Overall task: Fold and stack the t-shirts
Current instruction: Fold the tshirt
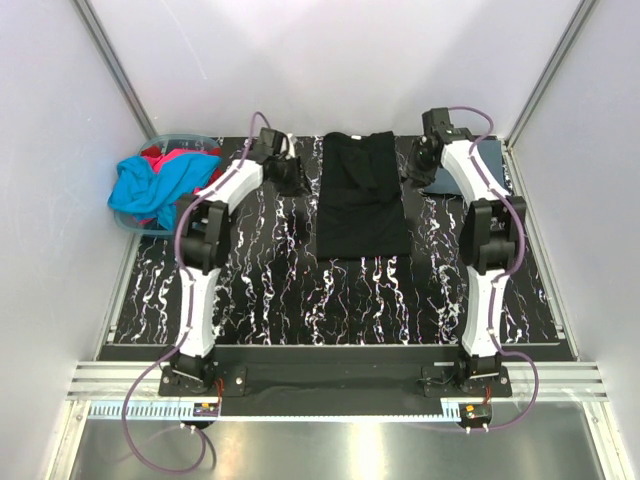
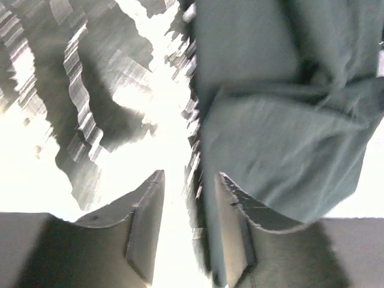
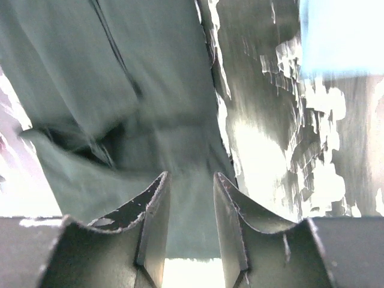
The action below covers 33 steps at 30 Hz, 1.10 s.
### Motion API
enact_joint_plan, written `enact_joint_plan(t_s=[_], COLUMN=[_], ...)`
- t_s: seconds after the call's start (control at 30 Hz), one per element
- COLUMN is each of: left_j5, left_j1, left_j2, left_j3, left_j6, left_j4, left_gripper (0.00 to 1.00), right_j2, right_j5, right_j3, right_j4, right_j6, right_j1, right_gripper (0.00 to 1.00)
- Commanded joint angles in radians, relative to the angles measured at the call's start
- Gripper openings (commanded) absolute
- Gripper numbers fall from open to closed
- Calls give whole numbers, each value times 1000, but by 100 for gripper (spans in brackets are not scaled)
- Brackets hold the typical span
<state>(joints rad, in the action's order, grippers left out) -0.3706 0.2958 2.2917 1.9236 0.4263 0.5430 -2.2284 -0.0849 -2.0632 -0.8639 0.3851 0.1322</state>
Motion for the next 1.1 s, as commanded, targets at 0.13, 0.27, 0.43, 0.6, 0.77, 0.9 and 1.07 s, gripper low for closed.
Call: enact_joint_plan(t_s=[0.13,0.27,0.43,0.6,0.77,0.9,1.07], left_j5=[18,8,10,-10,-14,-17,-37], left_j1=[37,92,143,173,180,184,184], left_j2=[-333,-353,-334,-282,-238,-233,-228], left_j3=[-374,-517,-568,-566,-578,-580,-566], left_j6=[26,20,9,-1,-1,0,3], left_j4=[-41,-71,-113,-170,-186,-195,-195], left_gripper=[46,46,49,50,49,40,31], right_j2=[283,256,205,173,228,265,305], right_j5=[-134,-225,-228,-262,-201,-168,-133], right_j3=[420,477,511,538,607,620,618], right_j4=[60,75,111,143,157,157,146], right_j6=[-72,-118,-166,-169,-169,-157,-146], right_j1=[0,0,-2,-11,-11,-13,-23], right_gripper=[40,41,42,40,39,40,41])
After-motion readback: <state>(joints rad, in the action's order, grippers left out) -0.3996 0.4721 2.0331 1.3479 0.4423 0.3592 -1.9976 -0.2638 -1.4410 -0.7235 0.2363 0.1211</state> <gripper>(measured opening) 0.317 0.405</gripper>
